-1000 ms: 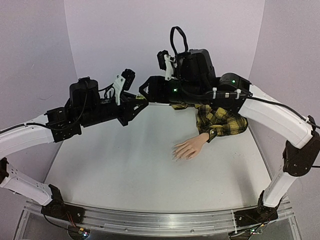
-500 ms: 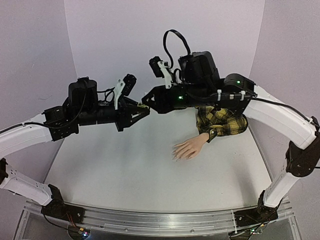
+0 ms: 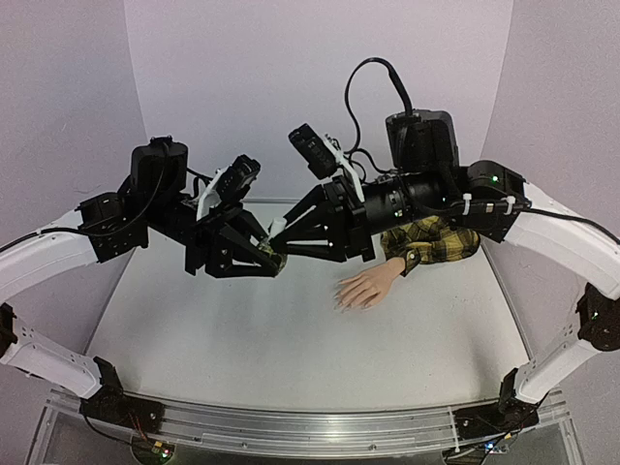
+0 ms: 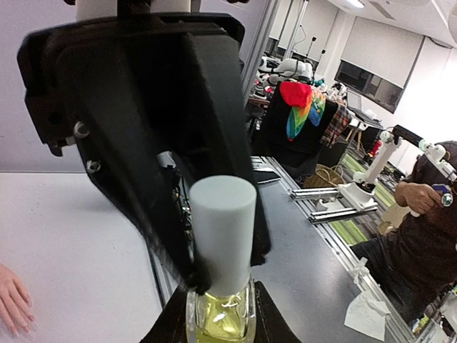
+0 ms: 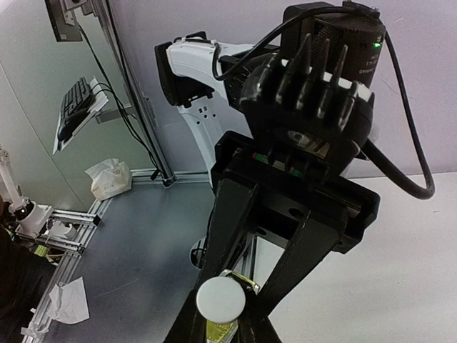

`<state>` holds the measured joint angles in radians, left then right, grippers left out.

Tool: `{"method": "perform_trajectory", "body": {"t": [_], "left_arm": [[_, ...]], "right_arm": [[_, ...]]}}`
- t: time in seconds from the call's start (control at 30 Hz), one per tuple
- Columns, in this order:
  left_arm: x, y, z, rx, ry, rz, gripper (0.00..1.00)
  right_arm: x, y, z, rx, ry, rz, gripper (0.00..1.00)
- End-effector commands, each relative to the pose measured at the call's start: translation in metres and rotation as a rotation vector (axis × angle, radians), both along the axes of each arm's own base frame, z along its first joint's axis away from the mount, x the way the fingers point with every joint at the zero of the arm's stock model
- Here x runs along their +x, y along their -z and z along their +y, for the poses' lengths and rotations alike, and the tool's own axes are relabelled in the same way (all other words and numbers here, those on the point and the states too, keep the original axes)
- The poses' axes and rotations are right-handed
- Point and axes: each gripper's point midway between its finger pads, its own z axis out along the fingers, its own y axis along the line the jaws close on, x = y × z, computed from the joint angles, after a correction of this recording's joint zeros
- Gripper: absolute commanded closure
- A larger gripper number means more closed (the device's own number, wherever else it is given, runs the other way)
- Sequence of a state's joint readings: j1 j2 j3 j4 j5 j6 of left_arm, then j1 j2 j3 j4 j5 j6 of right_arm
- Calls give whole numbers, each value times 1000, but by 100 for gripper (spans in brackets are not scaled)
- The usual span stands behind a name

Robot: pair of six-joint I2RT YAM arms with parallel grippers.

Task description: Paint the nails

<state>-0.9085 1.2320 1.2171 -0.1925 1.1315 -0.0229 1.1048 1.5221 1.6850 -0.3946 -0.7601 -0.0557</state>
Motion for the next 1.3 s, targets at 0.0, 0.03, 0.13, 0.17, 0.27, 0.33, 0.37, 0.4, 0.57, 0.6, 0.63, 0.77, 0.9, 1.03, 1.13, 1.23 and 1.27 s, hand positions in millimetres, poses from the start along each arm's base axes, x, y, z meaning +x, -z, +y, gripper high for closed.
{"method": "perform_trajectory", "body": {"t": [0.0, 0.03, 0.13, 0.17, 0.27, 0.33, 0.37, 0.4, 0.57, 0.6, 0.63, 0.77, 0.9, 1.03, 1.13, 1.23, 1.27], "left_arm": [[21, -36, 0, -131, -174, -161, 100], [30, -35, -1, -128, -233, -174, 100], [57, -25, -2, -94, -404, -226, 100], [68, -18, -2, -72, -463, -244, 100], [107, 7, 2, 11, -672, -318, 100], [124, 20, 4, 58, -759, -362, 100], [130, 24, 6, 70, -795, -384, 100], [136, 26, 7, 77, -827, -407, 100], [151, 27, 10, 81, -922, -456, 100], [153, 28, 10, 85, -925, -459, 100], [153, 31, 8, 93, -922, -461, 100], [154, 40, 5, 125, -915, -479, 100], [152, 42, 7, 130, -916, -487, 100], [152, 43, 7, 132, -916, -484, 100], [152, 44, 6, 138, -913, -482, 100], [152, 46, 5, 145, -909, -481, 100], [151, 46, 4, 146, -908, -479, 100]], "right_arm": [[12, -1, -8, -7, 134, 28, 47], [22, -1, -11, -12, 204, 39, 32], [54, 5, -22, -30, 420, 50, 10], [65, 6, -28, -34, 500, 60, 4], [91, 19, -42, -73, 667, 92, 2], [102, 25, -44, -102, 726, 125, 2], [106, 28, -44, -119, 752, 143, 2], [111, 32, -43, -138, 779, 161, 2], [119, 27, -30, -134, 822, 267, 11], [120, 25, -27, -133, 819, 280, 14], [120, 26, -23, -139, 813, 287, 15], [124, 32, -11, -188, 796, 310, 25], [130, 37, -2, -211, 754, 404, 37], [133, 40, 4, -225, 729, 445, 44], [133, 43, 7, -243, 722, 447, 50], [134, 45, 8, -252, 721, 442, 57], [135, 46, 9, -257, 723, 440, 60]]}}
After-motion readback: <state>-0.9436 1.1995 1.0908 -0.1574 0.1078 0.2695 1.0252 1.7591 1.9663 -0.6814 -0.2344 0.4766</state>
